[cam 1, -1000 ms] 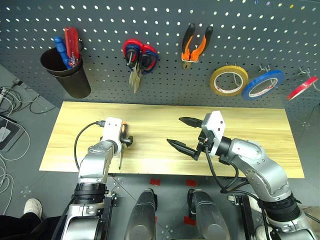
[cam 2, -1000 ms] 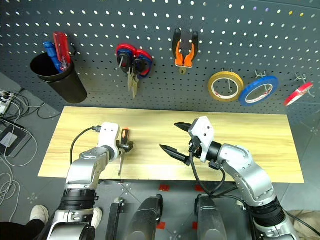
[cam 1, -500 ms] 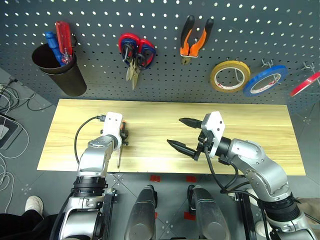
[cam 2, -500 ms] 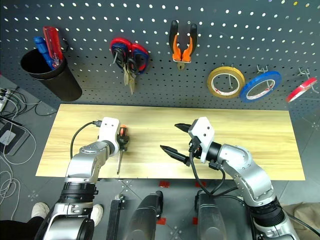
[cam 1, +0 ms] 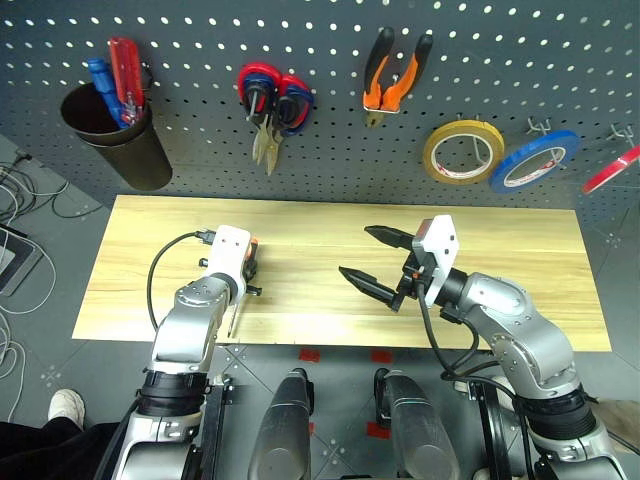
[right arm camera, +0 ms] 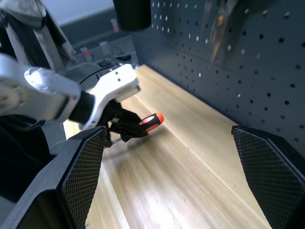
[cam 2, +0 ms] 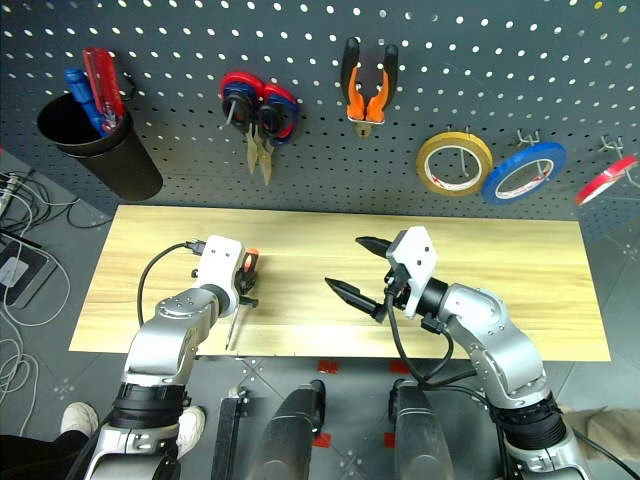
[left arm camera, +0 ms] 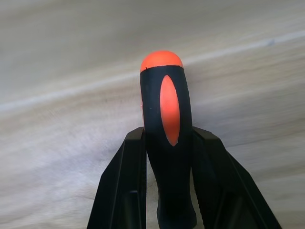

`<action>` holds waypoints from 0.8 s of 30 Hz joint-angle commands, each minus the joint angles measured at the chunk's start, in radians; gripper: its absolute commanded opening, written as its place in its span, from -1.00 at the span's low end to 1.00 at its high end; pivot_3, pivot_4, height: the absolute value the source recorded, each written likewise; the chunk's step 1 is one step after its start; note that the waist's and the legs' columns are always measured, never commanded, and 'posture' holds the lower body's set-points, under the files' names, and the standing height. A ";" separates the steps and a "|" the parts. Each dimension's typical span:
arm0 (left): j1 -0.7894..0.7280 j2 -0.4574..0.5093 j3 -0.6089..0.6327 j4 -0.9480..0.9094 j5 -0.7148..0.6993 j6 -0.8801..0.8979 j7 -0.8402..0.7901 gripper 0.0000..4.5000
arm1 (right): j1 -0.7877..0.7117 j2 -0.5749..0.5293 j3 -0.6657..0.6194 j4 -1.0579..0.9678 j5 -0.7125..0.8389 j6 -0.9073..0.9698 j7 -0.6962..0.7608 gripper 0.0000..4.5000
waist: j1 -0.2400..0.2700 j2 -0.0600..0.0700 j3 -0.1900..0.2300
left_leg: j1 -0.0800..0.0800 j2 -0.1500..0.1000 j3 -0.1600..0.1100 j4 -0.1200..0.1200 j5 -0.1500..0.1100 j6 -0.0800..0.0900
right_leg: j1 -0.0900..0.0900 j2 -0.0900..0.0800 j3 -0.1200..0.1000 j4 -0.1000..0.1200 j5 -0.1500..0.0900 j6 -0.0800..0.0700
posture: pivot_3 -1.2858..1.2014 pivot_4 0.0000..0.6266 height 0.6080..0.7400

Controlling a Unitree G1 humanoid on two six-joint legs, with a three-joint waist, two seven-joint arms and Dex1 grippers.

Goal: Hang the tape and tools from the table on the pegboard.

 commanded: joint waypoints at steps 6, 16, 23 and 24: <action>0.104 0.069 -0.060 -0.355 0.133 -0.117 0.057 -0.57 | 0.013 0.066 -0.088 -0.132 0.172 -0.008 -0.017 1.00 | 0.014 -0.001 -0.054 | -0.003 -0.001 0.000 -0.002 0.000 -0.001 | -0.002 0.000 -0.001 -0.003 0.000 0.000 | 0.15 -0.36 1.00; -0.125 0.104 -0.027 -0.405 0.270 -0.306 0.140 -0.57 | -0.061 0.127 -0.085 -0.089 0.161 -0.056 -0.050 1.00 | 0.045 -0.003 -0.150 | 0.001 -0.004 0.003 -0.001 0.001 -0.002 | 0.003 0.003 -0.003 -0.002 0.000 0.000 | 0.19 -0.57 1.00; -0.359 0.119 0.018 -0.243 0.293 -0.386 0.178 -0.57 | -0.123 0.174 -0.075 -0.029 0.138 -0.095 -0.063 1.00 | 0.052 -0.004 -0.182 | 0.002 -0.004 0.005 -0.003 0.001 -0.002 | 0.003 0.004 -0.002 -0.002 0.000 0.000 | 0.20 -0.62 1.00; -0.394 0.120 0.023 -0.207 0.295 -0.403 0.189 -0.57 | -0.132 0.183 -0.073 -0.019 0.133 -0.101 -0.064 1.00 | 0.054 -0.005 -0.183 | 0.002 -0.003 0.005 -0.002 0.001 -0.002 | 0.003 0.005 -0.002 -0.001 0.000 0.000 | 0.20 -0.62 1.00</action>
